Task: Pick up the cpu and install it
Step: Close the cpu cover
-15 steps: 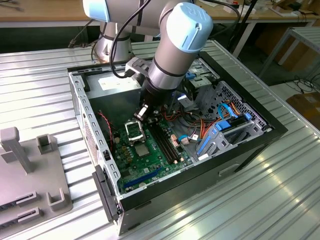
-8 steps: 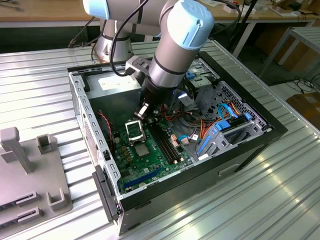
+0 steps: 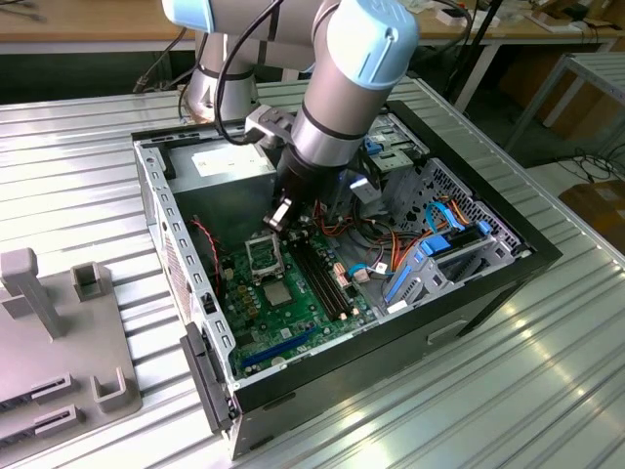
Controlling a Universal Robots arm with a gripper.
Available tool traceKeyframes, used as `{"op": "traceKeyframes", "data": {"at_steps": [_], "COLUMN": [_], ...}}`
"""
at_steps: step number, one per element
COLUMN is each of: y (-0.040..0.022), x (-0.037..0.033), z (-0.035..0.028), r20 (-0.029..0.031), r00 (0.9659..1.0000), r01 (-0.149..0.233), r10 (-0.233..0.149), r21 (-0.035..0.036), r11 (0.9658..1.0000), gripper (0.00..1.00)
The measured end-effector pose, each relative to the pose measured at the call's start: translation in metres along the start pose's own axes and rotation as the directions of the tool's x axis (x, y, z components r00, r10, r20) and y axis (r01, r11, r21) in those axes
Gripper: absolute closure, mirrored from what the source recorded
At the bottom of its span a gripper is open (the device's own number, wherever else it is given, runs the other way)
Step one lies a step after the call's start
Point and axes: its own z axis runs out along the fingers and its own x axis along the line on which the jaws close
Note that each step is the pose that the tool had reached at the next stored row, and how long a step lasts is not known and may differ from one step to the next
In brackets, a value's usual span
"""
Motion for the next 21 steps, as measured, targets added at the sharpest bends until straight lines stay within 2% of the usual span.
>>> {"op": "traceKeyframes", "data": {"at_steps": [4, 15, 18, 21], "y": [0.0005, 0.0020, 0.0023, 0.0024], "x": [0.0000, -0.0001, -0.0001, 0.0000], "z": [-0.0038, -0.0145, -0.0161, -0.0166], "r20": [-0.0099, -0.0262, -0.0283, -0.0327], "r00": [0.9999, 0.9996, 0.9995, 0.9985], "r01": [0.002, 0.005, 0.014, 0.045], "r10": [-0.001, -0.004, -0.013, -0.044], "r21": [0.0137, 0.0359, 0.0373, 0.0371], "r11": [0.9999, 0.9993, 0.9992, 0.9983], "gripper": [0.89, 0.89, 0.89, 0.89]}}
